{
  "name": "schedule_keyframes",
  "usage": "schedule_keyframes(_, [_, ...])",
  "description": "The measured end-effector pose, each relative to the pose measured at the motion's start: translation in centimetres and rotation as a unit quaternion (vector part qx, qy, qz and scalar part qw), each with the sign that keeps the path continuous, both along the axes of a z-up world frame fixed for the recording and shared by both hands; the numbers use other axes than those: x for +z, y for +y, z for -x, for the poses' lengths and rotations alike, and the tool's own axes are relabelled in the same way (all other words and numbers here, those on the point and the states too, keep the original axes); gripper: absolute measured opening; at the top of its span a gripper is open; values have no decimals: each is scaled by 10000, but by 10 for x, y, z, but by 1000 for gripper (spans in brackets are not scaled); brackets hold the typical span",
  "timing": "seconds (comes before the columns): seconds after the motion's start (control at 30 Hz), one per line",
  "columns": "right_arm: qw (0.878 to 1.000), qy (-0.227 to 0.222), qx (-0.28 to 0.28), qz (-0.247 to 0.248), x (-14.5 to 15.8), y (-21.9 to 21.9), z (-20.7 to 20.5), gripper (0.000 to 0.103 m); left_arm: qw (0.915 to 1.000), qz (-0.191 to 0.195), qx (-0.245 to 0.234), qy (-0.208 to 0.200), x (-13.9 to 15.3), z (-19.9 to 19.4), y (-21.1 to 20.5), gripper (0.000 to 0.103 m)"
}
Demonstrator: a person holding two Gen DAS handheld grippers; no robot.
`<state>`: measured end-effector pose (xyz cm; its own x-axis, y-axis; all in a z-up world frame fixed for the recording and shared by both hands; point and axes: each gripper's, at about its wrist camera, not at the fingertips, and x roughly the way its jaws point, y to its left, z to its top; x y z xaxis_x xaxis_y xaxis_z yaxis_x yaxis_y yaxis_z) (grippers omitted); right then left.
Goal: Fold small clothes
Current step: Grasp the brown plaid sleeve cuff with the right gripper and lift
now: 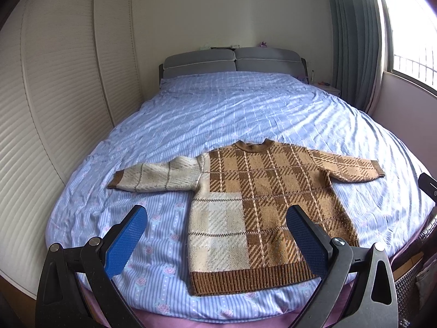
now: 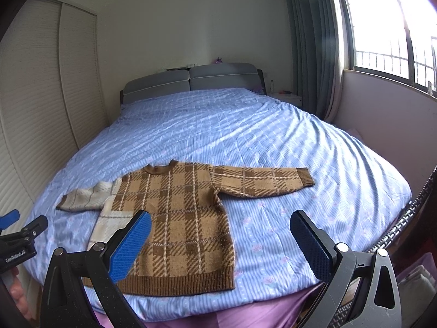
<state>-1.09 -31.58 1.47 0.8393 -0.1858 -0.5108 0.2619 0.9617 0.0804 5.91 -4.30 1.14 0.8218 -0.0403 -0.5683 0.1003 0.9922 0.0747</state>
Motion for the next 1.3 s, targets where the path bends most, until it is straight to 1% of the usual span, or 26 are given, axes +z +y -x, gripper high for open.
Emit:
schedule_keyframes(0.13, [9997,-72,-203,-141,-2,-20,-22,102,9999,85,-69,-115,0,-26,-20,103])
schedule_keyframes(0.23, [9989,-122,-425,-123,-5,-35,-37,102,9996,159,-129,-207,-2,-47,-38,103])
schedule_keyframes(0.33, [9973,-165,-672,-238,-10,-59,-52,101,9992,187,-212,-266,-7,-68,-61,103])
schedule_keyframes(0.5, [9922,-200,-1164,-410,-22,-106,-78,92,9985,247,-312,-388,-19,-103,-104,103])
schedule_keyframes(0.57, [9898,-178,-1323,-505,-31,-125,-90,85,9983,262,-355,-383,-26,-118,-123,103])
schedule_keyframes(0.63, [9872,-127,-1461,-619,-40,-143,-103,81,9983,249,-402,-340,-34,-132,-142,103])
schedule_keyframes(0.67, [9858,-94,-1533,-674,-45,-152,-110,75,9982,265,-427,-327,-37,-138,-151,103])
schedule_keyframes(0.77, [9818,-27,-1722,-797,-60,-177,-130,66,9979,259,-474,-364,-46,-155,-175,103])
schedule_keyframes(0.97, [9704,174,-2057,-1249,-102,-228,-166,56,9973,234,-618,-306,-69,-183,-221,103])
schedule_keyframes(1.2, [9538,566,-2414,-1699,-159,-277,-199,50,9964,164,-829,-46,-101,-217,-269,103])
schedule_keyframes(1.27, [9484,641,-2467,-1889,-174,-291,-205,43,9960,99,-891,-57,-108,-224,-280,103])
schedule_keyframes(1.3, [9457,677,-2483,-1987,-182,-296,-208,42,9957,78,-923,-62,-111,-227,-284,103])
